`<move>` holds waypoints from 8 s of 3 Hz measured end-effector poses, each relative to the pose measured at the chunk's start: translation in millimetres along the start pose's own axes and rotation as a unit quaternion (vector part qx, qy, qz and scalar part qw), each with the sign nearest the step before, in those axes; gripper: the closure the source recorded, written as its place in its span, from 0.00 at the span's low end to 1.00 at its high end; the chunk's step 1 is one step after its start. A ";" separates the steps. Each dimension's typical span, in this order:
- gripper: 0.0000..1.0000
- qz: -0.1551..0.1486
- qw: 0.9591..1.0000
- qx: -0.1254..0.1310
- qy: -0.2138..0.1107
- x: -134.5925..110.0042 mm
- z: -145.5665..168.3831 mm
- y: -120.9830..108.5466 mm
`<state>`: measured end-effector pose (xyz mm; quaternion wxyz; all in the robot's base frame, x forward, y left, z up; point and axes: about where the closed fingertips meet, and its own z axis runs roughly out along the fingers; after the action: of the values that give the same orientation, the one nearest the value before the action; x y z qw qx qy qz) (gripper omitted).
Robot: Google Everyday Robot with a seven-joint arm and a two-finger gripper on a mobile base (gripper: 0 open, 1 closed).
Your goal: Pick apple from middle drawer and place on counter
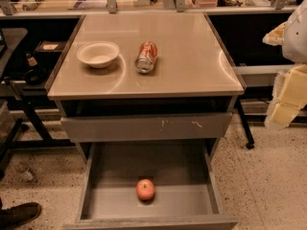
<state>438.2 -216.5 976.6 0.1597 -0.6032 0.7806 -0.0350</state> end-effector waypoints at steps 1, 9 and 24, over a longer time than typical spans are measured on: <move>0.00 0.000 1.000 0.000 0.000 0.0 0.0 0.0; 0.00 0.008 0.987 -0.156 -0.030 -22.9 230.4 144.5; 0.00 0.212 0.910 -0.189 -0.303 -134.4 546.8 158.6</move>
Offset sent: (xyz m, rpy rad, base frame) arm -0.0309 0.0250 -0.0885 0.0540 0.1079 0.0120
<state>479.7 29.9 447.7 0.2752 -0.4245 0.7962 0.3318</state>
